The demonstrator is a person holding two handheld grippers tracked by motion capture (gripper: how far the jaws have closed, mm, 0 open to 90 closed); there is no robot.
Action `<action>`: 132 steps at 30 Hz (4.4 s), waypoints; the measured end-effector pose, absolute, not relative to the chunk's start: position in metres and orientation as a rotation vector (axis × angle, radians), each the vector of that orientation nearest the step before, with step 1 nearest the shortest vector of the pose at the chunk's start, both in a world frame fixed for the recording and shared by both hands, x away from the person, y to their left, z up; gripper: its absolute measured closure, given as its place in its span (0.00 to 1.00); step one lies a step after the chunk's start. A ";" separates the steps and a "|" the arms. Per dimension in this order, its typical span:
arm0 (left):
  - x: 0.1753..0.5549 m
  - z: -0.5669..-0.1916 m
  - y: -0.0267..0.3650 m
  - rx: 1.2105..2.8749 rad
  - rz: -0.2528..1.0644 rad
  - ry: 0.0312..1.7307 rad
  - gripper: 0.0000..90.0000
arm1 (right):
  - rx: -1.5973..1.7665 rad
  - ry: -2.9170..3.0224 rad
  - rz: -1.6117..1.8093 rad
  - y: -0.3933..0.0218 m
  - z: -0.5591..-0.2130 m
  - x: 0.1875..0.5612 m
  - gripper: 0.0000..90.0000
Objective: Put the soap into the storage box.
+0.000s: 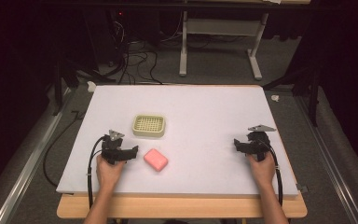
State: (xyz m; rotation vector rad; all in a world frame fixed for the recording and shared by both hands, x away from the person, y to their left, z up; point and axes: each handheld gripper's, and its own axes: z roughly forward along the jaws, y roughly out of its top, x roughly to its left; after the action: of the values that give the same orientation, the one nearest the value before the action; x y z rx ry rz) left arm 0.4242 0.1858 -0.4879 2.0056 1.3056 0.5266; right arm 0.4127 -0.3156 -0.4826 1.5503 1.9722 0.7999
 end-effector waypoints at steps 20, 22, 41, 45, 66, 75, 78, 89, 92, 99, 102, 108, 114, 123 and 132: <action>0.416 -0.475 0.183 1.981 0.463 1.244 0.16 | 1.550 1.973 0.799 -0.316 -0.483 0.413 0.23; 0.414 -0.473 0.181 1.966 0.448 1.232 0.16 | 1.551 1.973 0.800 -0.316 -0.483 0.413 0.23; 0.392 -0.446 0.161 1.993 0.379 1.105 0.12 | 1.548 1.972 0.800 -0.315 -0.483 0.413 0.23; 0.387 -0.444 0.152 2.006 0.367 1.074 0.11 | 1.550 1.974 0.801 -0.316 -0.483 0.413 0.23; 0.378 -0.451 0.121 2.064 0.302 0.998 0.03 | 1.548 1.973 0.801 -0.315 -0.483 0.413 0.23; 0.378 -0.461 0.106 2.136 0.327 0.982 0.01 | 1.548 1.972 0.800 -0.315 -0.483 0.413 0.23; 0.379 -0.466 0.104 2.151 0.331 0.986 0.01 | 1.547 1.972 0.801 -0.315 -0.483 0.413 0.23; 0.382 -0.477 0.099 2.193 0.345 0.997 0.01 | 1.547 1.972 0.800 -0.315 -0.483 0.413 0.23; 0.383 -0.480 0.098 2.201 0.346 1.003 0.01 | 1.547 1.972 0.801 -0.315 -0.483 0.413 0.23; 0.385 -0.483 0.096 2.227 0.350 0.997 0.02 | 1.547 1.972 0.801 -0.315 -0.483 0.412 0.23; 0.384 -0.484 0.096 2.214 0.363 0.998 0.03 | 1.547 1.972 0.801 -0.315 -0.483 0.412 0.23; 0.382 -0.485 0.098 2.198 0.374 0.990 0.06 | 1.547 1.974 0.800 -0.315 -0.483 0.412 0.24; 0.379 -0.484 0.097 2.201 0.378 0.972 0.13 | 1.546 1.973 0.801 -0.315 -0.483 0.413 0.24; 0.377 -0.484 0.097 2.194 0.385 0.976 0.15 | 1.547 1.973 0.801 -0.315 -0.483 0.412 0.24; 0.378 -0.483 0.098 2.188 0.382 0.991 0.15 | 1.547 1.973 0.801 -0.315 -0.483 0.413 0.24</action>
State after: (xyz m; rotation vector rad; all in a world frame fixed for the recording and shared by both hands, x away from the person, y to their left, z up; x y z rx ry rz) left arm 0.3780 0.0979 -0.4831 2.1882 0.9909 0.3821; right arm 0.4125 -0.3153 -0.4826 1.5471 1.9730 0.8012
